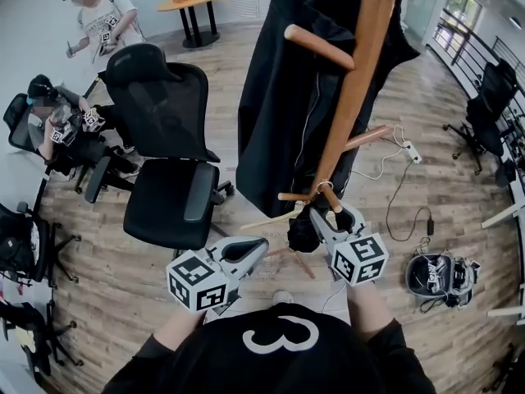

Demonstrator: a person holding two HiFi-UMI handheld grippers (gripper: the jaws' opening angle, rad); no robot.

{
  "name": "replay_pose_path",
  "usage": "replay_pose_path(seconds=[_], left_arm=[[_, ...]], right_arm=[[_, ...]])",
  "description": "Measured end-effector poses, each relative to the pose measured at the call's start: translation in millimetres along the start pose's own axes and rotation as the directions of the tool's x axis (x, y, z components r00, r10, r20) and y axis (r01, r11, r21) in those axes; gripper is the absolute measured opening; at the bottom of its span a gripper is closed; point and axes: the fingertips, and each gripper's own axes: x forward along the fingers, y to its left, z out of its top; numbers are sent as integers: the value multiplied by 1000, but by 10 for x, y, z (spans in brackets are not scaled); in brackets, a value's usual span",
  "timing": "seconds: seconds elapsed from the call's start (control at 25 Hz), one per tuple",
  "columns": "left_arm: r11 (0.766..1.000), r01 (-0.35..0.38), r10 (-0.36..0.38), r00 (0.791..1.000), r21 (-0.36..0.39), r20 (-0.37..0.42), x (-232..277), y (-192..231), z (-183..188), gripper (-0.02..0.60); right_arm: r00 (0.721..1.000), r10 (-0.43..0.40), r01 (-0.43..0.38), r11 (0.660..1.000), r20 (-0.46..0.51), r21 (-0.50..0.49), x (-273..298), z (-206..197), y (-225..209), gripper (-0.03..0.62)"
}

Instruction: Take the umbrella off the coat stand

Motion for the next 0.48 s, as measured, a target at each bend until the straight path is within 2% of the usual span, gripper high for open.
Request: replay_pose_path(seconds=[0.48], left_arm=[[1000,13,-14,1000,12,13,21,-150,75,15]], right_arm=[[1000,9,-9,1000,10,8,-134,104,22,193]])
